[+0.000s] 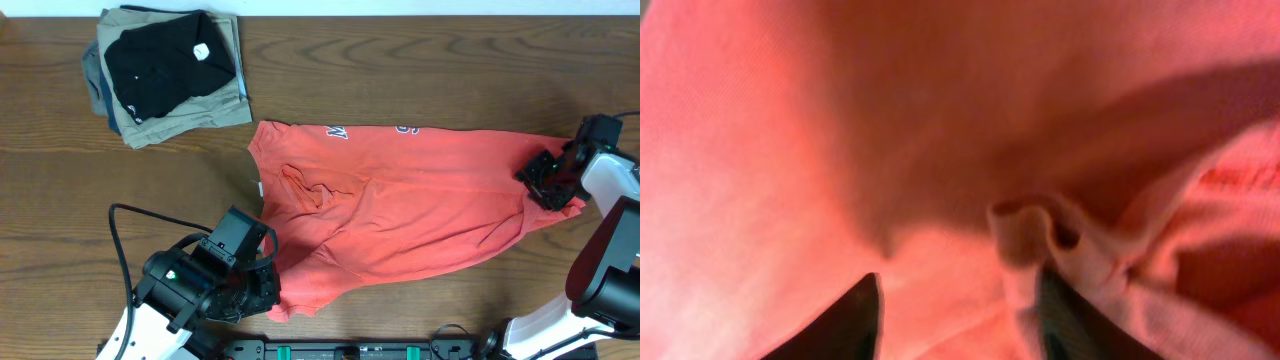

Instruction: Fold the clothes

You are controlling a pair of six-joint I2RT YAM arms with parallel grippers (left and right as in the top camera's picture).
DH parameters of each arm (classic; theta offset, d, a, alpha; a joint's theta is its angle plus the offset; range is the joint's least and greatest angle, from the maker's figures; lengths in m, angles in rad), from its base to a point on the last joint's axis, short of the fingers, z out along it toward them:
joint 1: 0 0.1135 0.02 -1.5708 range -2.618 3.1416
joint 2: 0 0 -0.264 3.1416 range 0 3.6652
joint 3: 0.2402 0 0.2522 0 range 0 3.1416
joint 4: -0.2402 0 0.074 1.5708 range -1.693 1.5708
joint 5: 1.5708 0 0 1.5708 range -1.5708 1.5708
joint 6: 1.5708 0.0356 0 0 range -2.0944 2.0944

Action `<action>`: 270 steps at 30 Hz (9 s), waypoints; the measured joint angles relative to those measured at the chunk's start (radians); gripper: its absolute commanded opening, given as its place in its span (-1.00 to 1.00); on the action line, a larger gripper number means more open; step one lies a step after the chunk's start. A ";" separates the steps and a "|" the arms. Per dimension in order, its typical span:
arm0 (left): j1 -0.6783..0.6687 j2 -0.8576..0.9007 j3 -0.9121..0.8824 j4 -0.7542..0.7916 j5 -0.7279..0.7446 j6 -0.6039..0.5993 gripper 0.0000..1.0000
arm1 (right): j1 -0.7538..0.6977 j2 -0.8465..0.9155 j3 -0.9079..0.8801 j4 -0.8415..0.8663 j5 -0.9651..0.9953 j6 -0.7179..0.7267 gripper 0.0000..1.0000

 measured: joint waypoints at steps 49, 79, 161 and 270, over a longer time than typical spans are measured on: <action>0.000 0.000 0.000 0.000 0.000 0.000 -0.86 | -0.040 -0.023 -0.008 -0.035 0.169 -0.061 -0.33; 0.000 0.000 0.000 0.000 0.000 0.000 -0.85 | -0.040 0.006 0.135 -0.254 0.164 -0.061 -0.98; 0.112 0.397 0.094 0.736 -0.570 0.194 -0.88 | -0.230 -0.323 0.171 -0.234 0.213 0.093 -0.88; 0.227 0.857 0.094 1.025 -0.573 0.220 -0.85 | -0.225 -0.026 -0.054 -0.084 0.270 0.097 -0.42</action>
